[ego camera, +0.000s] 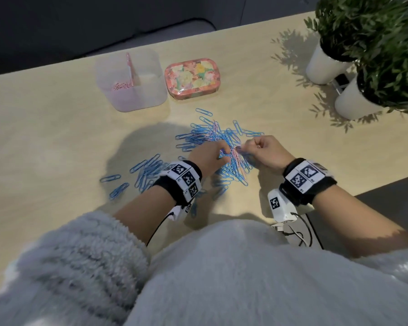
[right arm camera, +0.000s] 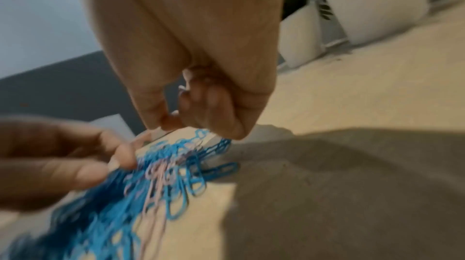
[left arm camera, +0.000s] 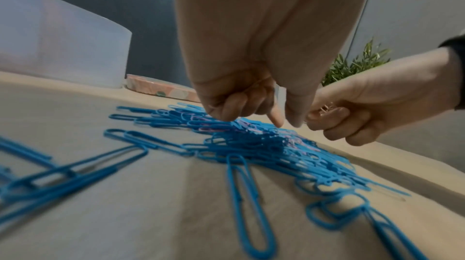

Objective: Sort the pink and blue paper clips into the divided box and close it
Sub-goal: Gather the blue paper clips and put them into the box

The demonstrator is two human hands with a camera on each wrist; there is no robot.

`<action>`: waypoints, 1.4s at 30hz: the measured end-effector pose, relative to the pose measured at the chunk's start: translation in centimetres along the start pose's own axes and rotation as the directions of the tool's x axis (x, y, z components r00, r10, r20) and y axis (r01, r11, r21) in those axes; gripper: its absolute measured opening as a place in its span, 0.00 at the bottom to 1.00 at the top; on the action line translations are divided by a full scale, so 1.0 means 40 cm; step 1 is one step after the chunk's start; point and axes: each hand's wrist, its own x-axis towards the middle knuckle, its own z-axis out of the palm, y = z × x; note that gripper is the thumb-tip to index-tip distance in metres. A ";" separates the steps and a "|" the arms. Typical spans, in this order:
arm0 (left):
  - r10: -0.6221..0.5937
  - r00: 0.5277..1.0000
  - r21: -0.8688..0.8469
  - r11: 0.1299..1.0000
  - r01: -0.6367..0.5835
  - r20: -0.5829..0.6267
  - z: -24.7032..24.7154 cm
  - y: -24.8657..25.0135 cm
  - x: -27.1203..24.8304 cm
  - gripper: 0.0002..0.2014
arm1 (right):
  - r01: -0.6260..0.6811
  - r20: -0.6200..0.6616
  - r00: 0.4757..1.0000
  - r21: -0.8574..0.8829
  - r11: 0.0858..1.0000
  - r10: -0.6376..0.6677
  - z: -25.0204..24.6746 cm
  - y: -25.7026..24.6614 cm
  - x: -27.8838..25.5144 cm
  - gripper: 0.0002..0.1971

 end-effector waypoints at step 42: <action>0.065 0.992 0.547 0.837 0.006 -0.111 0.018 0.008 0.021 0.10 | -0.058 -0.030 0.998 -0.674 0.737 0.052 0.017 0.041 -0.074 0.16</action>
